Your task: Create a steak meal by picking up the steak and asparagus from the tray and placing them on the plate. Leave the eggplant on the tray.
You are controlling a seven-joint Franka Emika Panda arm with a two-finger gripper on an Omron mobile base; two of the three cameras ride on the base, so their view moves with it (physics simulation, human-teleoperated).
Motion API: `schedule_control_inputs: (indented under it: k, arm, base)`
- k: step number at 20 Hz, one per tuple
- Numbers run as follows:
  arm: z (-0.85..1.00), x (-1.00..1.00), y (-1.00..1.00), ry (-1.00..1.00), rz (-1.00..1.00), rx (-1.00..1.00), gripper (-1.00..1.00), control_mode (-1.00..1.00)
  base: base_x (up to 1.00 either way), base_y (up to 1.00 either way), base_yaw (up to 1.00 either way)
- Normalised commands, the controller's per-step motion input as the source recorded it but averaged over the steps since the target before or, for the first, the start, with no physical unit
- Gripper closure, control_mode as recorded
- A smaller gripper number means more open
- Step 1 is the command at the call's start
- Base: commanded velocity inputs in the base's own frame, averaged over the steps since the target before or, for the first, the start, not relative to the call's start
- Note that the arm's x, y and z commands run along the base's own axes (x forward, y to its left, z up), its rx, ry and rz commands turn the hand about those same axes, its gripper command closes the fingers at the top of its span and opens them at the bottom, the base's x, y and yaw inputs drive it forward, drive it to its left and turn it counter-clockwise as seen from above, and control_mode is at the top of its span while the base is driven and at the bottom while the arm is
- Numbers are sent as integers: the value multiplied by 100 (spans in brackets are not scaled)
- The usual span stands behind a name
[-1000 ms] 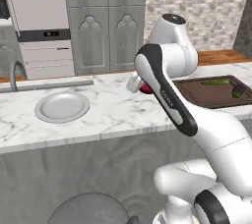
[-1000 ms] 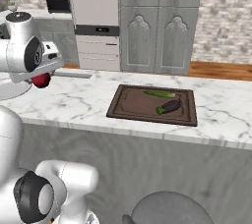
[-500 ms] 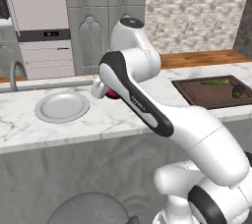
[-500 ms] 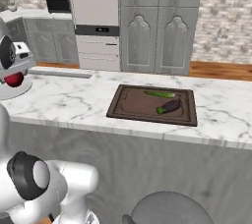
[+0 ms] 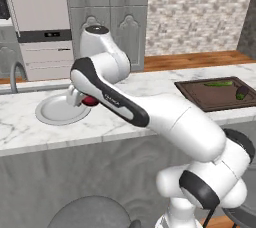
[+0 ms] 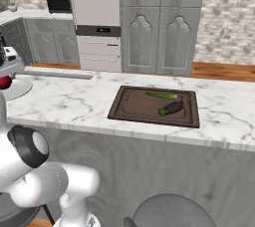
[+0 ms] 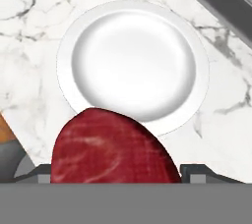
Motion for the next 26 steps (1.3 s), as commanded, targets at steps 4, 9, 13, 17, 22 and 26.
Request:
schedule_control_inputs:
  k: [4, 9, 13, 17, 22, 26]
  arm:
    - [-39, 28, 37, 1, 4, -2, 100, -100]
    - [-37, 23, 31, 2, 2, -3, 100, -100]
    - [-24, 17, 9, 1, 0, -2, 100, -100]
    - [-19, 21, 0, 0, 0, 0, 100, -100]
    - [-24, 25, 3, 0, 0, -1, 100, -100]
    - [-17, 23, 14, 0, 0, -3, 100, -100]
  base:
    - [0, 0, 0]
    - [0, 0, 0]
    - [0, 0, 0]
    - [0, 0, 0]
    - [0, 0, 0]
    - [0, 0, 0]
